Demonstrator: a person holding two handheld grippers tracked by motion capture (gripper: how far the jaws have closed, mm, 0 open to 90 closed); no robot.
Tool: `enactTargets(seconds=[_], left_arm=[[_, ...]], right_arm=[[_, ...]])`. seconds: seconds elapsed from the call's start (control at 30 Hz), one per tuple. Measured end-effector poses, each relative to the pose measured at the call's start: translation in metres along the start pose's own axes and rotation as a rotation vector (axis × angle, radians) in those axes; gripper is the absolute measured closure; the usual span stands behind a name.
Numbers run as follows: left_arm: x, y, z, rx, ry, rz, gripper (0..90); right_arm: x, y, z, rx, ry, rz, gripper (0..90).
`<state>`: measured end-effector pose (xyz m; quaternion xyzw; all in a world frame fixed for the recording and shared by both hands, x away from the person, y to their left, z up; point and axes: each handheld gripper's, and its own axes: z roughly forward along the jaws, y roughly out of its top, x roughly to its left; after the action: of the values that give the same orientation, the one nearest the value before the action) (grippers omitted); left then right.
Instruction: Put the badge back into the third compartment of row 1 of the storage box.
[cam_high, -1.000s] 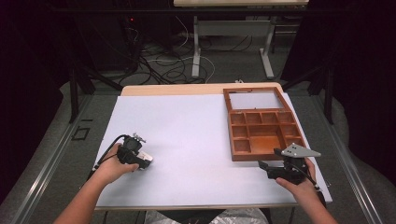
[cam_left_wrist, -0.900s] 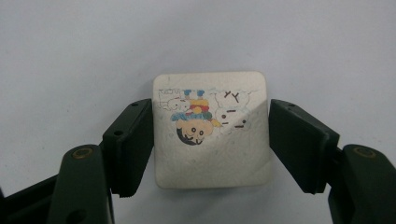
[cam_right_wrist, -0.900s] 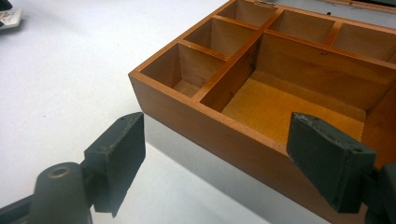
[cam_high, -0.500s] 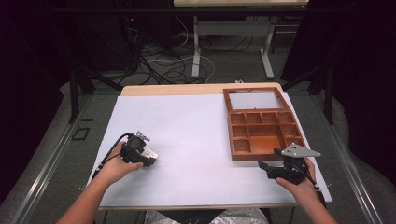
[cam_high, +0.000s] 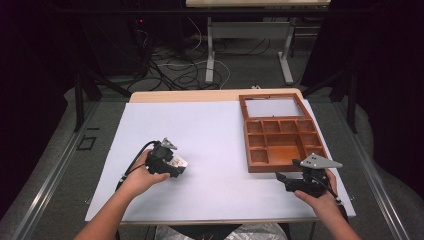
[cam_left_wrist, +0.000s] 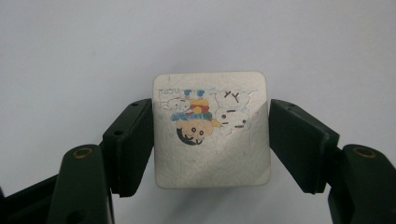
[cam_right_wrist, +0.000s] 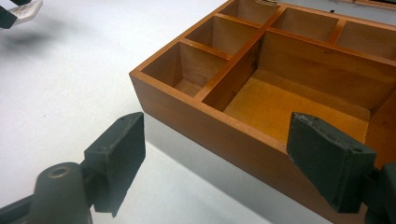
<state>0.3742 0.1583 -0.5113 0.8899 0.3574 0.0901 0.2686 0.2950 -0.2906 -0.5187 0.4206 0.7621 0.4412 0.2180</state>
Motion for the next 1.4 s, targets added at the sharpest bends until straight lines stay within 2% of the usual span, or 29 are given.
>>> enactTargets(seconds=[0.4,0.5,0.53,0.57,0.6,0.73,0.77,0.83,0.87,0.9,1.0,1.03,1.1,1.13,1.23,1.37,1.4], left_arm=[[-0.032,0.02,0.005,-0.082,-0.041,0.052,33.3],[-0.039,0.023,0.005,-0.111,-0.037,0.063,33.3],[-0.04,0.025,0.003,-0.101,-0.048,0.076,33.3],[-0.043,0.025,0.005,-0.131,-0.037,0.078,33.3],[-0.045,0.027,0.004,-0.132,-0.048,0.08,33.3],[-0.055,0.031,0.004,-0.174,-0.044,0.096,33.3],[-0.057,0.032,0.003,-0.174,-0.048,0.114,33.4],[-0.062,0.034,0.003,-0.207,-0.042,0.119,33.4],[-0.064,0.035,0.002,-0.201,-0.052,0.128,33.3],[-0.067,0.035,0.003,-0.225,-0.042,0.129,33.4],[-0.073,0.037,0.002,-0.238,-0.053,0.145,33.4],[-0.075,0.037,0.003,-0.26,-0.047,0.15,33.4],[-0.079,0.038,0.002,-0.255,-0.055,0.164,33.4],[-0.082,0.038,0.003,-0.274,-0.045,0.172,33.4],[-0.088,0.039,0.002,-0.291,-0.049,0.194,33.4],[-0.096,0.039,0.003,-0.326,-0.048,0.208,33.4],[-0.097,0.039,0.002,-0.318,-0.05,0.217,33.4]], right_arm=[[0.002,0.002,0.001,0.003,0.017,-0.004,19.3],[0.006,0.005,0.001,0.0,0.029,0.002,19.6],[0.007,0.005,0.001,0.001,0.032,-0.003,19.8],[0.009,0.006,0.001,0.004,0.036,-0.01,20.1],[0.011,0.008,0.001,0.009,0.044,-0.019,20.2],[0.014,0.01,0.002,0.014,0.055,-0.025,20.4],[0.015,0.011,0.003,0.016,0.066,-0.025,20.4],[0.016,0.013,0.004,0.012,0.076,-0.031,20.4],[0.017,0.014,0.004,0.015,0.083,-0.028,20.4],[0.017,0.014,0.004,0.011,0.078,-0.02,20.4],[0.017,0.016,0.004,0.016,0.087,-0.01,20.4],[0.016,0.017,0.004,0.008,0.088,-0.008,20.4],[0.015,0.018,0.003,0.017,0.084,0.012,20.9],[0.014,0.02,0.003,0.017,0.089,0.029,22.6],[0.015,0.021,0.003,0.03,0.09,0.049,24.5],[0.017,0.026,0.003,0.057,0.113,0.052,29.5],[0.017,0.027,0.003,0.053,0.115,0.056,29.9]])
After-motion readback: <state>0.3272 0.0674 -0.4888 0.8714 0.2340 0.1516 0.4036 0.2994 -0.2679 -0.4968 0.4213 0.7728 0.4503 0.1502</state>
